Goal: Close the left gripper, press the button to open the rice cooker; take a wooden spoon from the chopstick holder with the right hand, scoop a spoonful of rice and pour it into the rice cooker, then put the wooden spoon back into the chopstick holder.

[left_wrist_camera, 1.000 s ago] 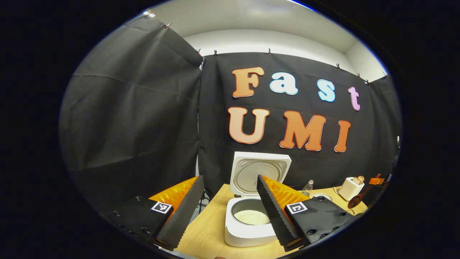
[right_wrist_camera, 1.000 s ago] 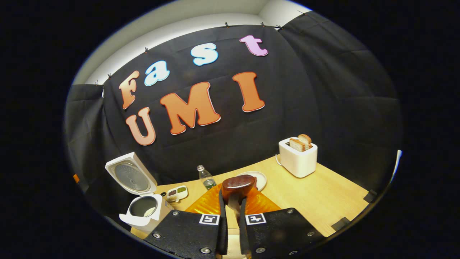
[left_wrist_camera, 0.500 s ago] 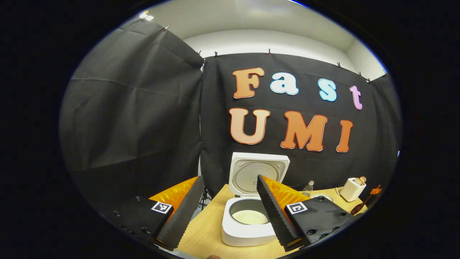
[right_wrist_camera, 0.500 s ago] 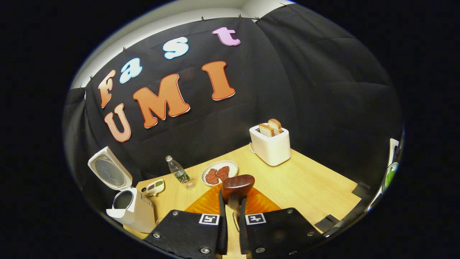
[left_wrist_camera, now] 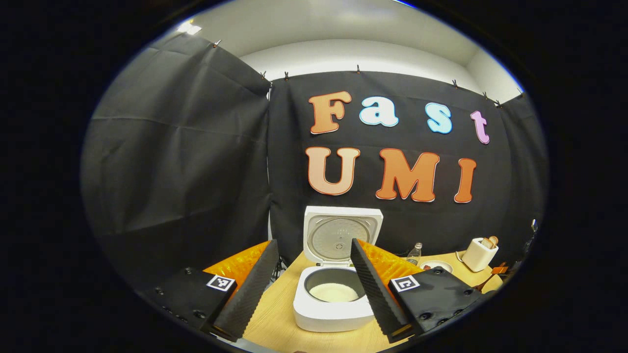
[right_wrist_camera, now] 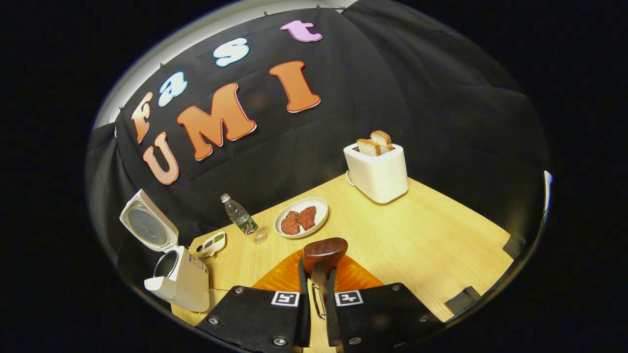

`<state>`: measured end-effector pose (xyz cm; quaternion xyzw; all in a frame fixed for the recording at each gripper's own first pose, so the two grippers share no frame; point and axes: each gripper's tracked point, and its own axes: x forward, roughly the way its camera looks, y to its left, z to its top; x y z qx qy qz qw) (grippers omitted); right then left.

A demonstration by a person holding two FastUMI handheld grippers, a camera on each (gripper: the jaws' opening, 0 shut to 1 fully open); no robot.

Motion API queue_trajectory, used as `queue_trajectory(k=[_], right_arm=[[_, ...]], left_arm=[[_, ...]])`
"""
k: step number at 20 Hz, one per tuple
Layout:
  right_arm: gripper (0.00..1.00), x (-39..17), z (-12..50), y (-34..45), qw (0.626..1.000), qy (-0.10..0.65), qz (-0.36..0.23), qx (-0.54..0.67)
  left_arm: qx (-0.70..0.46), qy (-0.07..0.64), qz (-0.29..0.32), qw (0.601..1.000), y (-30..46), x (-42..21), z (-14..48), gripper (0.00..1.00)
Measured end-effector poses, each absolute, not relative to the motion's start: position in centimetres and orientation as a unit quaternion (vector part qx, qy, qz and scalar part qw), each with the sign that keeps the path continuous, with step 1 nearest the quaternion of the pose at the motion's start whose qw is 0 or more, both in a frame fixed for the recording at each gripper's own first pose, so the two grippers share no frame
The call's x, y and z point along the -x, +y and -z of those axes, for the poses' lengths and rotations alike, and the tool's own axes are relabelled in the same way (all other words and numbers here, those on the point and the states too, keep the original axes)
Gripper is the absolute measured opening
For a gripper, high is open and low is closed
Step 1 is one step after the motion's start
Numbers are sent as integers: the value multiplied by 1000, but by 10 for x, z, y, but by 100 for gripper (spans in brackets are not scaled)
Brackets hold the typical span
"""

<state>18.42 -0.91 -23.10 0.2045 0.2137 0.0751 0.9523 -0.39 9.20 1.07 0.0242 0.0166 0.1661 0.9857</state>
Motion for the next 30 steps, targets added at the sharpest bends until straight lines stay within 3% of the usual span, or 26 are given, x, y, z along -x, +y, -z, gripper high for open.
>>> queue_trajectory(k=[7,11,14,16,17,18,24,30], right_arm=[[12,-186,262,-20,932,242,-79,-258],[23,-186,267,-36,922,259,-63,-280],[48,-185,258,-52,930,252,-46,-265],[87,-187,248,-64,937,243,-31,-247],[86,-187,245,-71,941,239,-21,-239],[95,-188,236,-79,945,230,-12,-231],[95,-178,197,-98,958,195,3,-210],[95,-166,188,-105,961,184,21,-207]], left_arm=[[-27,13,-163,986,60,-11,-17,100],[-26,10,-165,986,46,-32,-19,99],[-20,-3,-154,988,35,-52,-31,100],[-9,-10,-150,989,33,-66,-40,100],[-3,-13,-149,989,33,-73,-46,100],[1,-17,-148,989,33,-81,-51,100],[-3,-37,-134,990,47,-140,-86,100],[-27,-10,-134,991,75,-215,-84,100]])
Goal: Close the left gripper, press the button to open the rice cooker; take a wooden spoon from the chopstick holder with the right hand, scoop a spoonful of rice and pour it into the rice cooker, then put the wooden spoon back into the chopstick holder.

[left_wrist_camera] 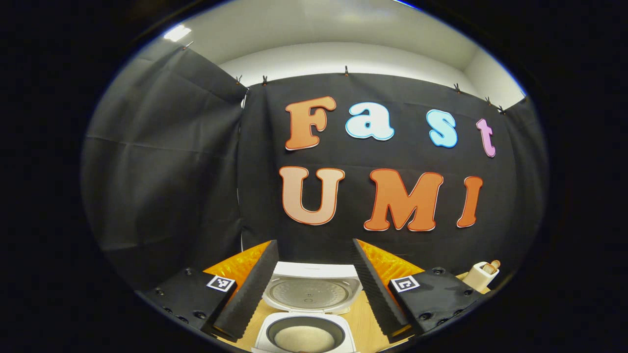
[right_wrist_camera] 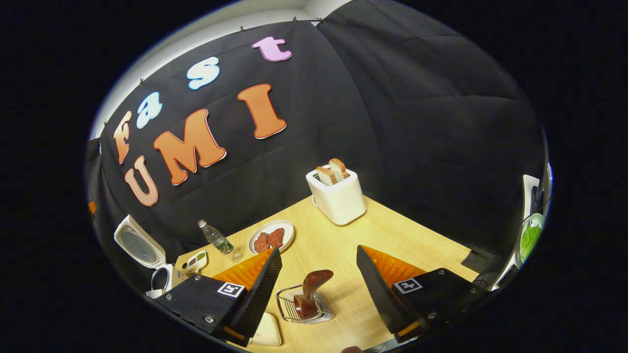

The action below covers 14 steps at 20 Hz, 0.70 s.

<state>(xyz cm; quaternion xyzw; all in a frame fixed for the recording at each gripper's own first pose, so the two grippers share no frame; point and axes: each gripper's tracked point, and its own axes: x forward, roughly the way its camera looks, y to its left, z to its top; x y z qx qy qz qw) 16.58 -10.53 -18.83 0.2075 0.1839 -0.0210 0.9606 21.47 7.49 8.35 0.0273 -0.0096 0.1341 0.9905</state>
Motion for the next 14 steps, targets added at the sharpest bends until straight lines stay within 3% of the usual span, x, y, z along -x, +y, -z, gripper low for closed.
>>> queue_trajectory(k=[6,14], right_arm=[[95,-157,194,-115,963,190,47,-186],[95,-148,185,-125,960,194,74,-187]], left_arm=[[3,30,-98,995,84,-294,-61,99],[6,119,-124,985,126,-356,9,100]])
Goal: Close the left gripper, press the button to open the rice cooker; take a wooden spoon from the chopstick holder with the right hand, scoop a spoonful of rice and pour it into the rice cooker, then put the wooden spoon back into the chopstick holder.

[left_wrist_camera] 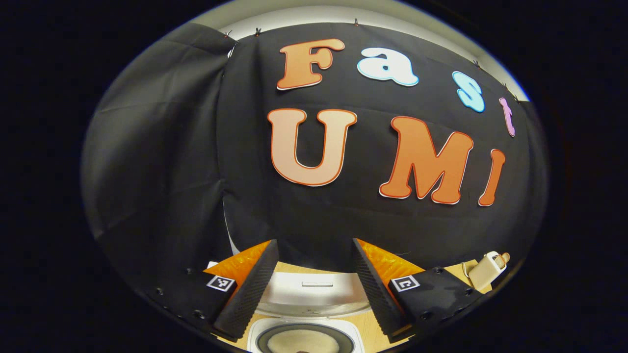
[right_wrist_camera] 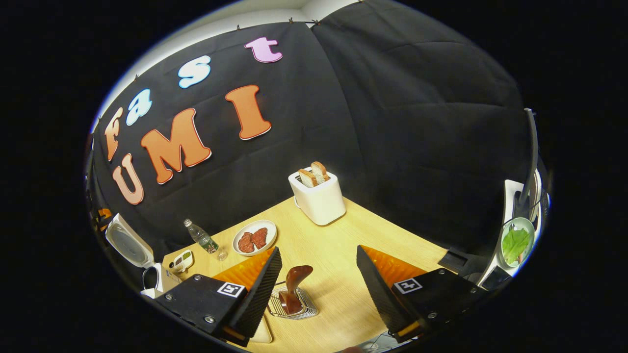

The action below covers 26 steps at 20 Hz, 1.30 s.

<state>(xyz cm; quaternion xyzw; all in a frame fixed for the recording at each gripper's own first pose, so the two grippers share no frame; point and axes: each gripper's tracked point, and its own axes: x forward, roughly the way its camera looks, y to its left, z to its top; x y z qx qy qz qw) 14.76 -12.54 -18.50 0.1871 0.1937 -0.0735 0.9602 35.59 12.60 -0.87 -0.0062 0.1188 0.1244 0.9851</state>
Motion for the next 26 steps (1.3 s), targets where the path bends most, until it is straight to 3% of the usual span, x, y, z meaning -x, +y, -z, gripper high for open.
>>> queue_trajectory(k=[7,17,24,25,26], right_arm=[[95,-148,174,-106,962,194,59,-180],[95,-153,103,-82,987,132,12,-88],[95,-137,60,-62,997,76,-21,5],[100,-133,58,-58,997,74,-25,3],[95,-127,57,-56,997,73,-28,-2]], left_arm=[[-30,145,-114,982,123,-350,23,100],[-29,164,-91,982,93,-263,52,100],[-7,230,-74,970,74,-202,132,100],[-3,241,-76,968,74,-194,146,100],[-1,247,-79,966,76,-187,156,100]])
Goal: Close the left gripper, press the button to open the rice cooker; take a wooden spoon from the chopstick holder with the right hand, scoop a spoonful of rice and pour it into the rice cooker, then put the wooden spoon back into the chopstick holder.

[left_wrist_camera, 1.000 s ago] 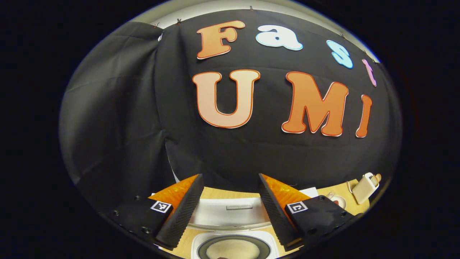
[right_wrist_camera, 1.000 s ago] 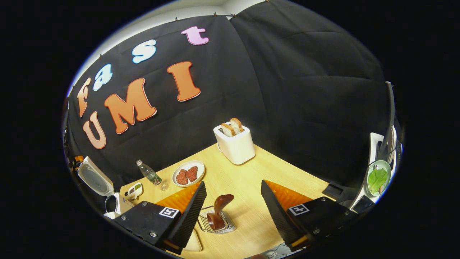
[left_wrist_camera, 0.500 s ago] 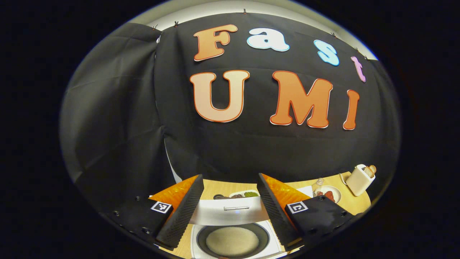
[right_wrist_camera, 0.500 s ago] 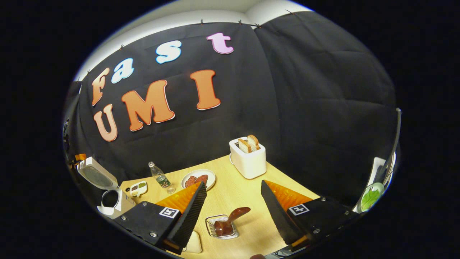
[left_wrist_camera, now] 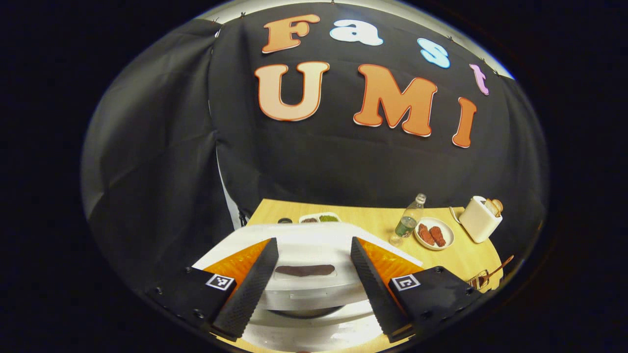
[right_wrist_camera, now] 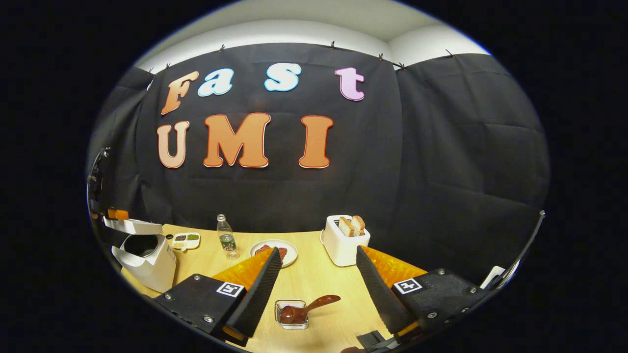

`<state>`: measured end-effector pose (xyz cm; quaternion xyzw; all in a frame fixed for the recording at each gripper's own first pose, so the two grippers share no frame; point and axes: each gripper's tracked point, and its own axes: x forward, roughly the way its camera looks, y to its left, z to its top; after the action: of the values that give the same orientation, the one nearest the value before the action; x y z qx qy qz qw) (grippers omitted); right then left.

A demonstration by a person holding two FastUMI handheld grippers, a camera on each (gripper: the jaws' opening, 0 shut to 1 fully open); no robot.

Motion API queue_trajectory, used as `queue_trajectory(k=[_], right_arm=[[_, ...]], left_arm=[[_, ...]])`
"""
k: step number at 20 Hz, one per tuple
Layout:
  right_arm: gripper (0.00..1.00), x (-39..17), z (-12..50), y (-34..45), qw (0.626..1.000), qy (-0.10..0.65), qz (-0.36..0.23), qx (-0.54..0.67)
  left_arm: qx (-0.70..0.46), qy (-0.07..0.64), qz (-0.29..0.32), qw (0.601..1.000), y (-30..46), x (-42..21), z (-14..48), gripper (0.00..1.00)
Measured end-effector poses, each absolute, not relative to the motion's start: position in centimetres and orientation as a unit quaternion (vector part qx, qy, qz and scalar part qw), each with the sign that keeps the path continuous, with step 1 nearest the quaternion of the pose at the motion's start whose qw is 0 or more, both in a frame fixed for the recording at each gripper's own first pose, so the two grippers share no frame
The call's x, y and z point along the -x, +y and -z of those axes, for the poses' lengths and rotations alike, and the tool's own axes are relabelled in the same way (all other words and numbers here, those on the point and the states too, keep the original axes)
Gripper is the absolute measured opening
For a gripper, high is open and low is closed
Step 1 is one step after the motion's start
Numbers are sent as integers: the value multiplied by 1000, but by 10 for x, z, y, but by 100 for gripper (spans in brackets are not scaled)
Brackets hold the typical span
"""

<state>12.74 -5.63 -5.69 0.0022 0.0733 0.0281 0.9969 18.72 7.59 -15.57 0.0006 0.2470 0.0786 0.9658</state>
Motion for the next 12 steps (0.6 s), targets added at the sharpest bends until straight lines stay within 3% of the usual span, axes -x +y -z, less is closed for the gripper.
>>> queue_trajectory(k=[12], right_arm=[[95,-77,75,-60,994,107,-6,-10]], left_arm=[[-12,275,-74,959,80,-142,231,99]])
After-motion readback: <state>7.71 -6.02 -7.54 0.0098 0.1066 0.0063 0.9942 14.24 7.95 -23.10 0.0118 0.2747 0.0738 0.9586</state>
